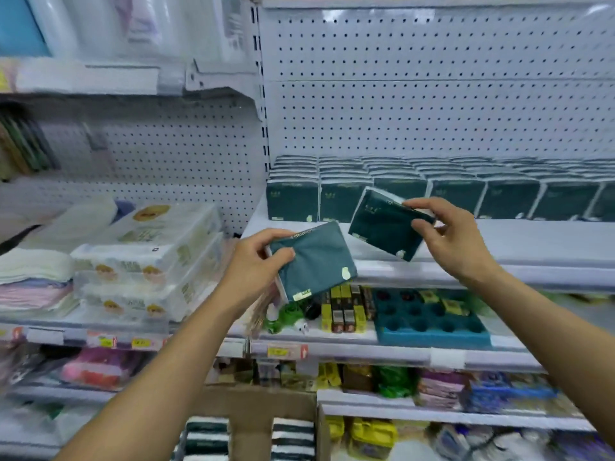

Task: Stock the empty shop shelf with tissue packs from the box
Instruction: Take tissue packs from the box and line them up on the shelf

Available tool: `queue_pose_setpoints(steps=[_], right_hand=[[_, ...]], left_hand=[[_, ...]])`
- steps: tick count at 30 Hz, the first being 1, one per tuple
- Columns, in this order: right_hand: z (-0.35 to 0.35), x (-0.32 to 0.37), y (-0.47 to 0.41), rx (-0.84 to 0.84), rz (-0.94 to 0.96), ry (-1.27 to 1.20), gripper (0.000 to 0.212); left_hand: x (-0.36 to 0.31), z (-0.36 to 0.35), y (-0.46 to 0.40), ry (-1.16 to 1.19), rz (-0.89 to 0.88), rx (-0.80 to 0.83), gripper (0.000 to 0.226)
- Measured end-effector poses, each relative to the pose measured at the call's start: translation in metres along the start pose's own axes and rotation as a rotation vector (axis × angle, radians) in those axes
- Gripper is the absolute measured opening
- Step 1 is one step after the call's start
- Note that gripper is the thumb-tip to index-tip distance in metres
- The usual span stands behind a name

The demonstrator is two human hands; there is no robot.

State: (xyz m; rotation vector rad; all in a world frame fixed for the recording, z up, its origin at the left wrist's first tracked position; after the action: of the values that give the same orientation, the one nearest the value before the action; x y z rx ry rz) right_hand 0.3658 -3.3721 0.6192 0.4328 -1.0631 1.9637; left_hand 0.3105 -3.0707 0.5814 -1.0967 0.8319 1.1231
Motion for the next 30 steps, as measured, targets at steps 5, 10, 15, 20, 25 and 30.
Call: queue_pose_setpoints(steps=[5,10,15,20,25,30], right_hand=[[0.03,-0.057,-0.018,-0.008,0.032,0.205,0.033],[0.022,-0.085,-0.031,0.049,0.028,0.313,0.042],[0.009,-0.094,-0.055,0.078,0.055,0.437,0.052],[0.004,-0.1,-0.081,0.086,0.123,0.529,0.048],[0.003,-0.109,-0.092,0.077,0.131,0.55,0.043],[0.005,-0.111,-0.099,0.091,0.132,0.59,0.046]], left_hand=[[-0.018,-0.03,-0.046,-0.044,0.004,-0.028,0.025],[-0.014,-0.052,-0.083,-0.046,0.05,-0.037,0.025],[-0.008,-0.061,-0.102,-0.04,0.106,-0.051,0.024],[-0.006,-0.062,-0.11,-0.046,0.117,-0.04,0.022],[-0.006,-0.063,-0.111,-0.042,0.123,-0.022,0.023],[-0.013,-0.068,-0.113,-0.034,0.118,0.0,0.023]])
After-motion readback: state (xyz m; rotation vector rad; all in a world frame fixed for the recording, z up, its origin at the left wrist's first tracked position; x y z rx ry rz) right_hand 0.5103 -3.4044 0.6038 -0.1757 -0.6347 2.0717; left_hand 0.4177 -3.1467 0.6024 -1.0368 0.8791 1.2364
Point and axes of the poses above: each hand's wrist, its own y-axis away from the middle knuckle, its own z-axis out of the back of the hand, x = y × z, the point moved 6 cm from there along -y, towards the middle knuckle, and after that the axes turned 10 degrees about x, right-handed, at the moved point
